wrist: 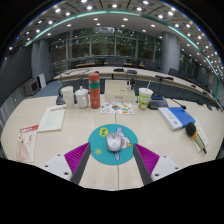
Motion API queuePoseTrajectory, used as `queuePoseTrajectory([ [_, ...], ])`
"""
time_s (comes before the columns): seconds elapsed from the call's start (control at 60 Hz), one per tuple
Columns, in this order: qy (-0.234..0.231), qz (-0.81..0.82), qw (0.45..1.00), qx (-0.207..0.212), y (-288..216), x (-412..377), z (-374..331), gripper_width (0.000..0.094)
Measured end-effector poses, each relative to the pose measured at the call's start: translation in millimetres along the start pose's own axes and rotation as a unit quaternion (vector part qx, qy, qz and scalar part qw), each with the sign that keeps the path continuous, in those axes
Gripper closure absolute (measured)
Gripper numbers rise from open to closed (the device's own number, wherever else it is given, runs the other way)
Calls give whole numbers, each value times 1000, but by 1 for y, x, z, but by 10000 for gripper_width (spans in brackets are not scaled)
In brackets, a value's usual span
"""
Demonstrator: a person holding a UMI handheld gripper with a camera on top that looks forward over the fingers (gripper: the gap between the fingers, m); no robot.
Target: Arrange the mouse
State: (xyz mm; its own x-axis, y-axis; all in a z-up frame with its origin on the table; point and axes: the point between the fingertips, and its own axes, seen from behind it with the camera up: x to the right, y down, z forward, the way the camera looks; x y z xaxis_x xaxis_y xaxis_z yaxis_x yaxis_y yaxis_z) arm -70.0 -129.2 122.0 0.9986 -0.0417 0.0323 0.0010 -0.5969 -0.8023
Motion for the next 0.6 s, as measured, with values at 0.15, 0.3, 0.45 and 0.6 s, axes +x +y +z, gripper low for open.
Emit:
queuePoseTrajectory([
  [0.15, 6, 2, 1000, 23, 13, -2, -89, 74],
  [0.3, 10, 8, 999, 42, 31, -5, -162, 75],
  [0.45, 14, 15, 998, 54, 45, -3, -218, 76],
  [0.6, 14, 9, 998, 62, 50, -2, -249, 82],
])
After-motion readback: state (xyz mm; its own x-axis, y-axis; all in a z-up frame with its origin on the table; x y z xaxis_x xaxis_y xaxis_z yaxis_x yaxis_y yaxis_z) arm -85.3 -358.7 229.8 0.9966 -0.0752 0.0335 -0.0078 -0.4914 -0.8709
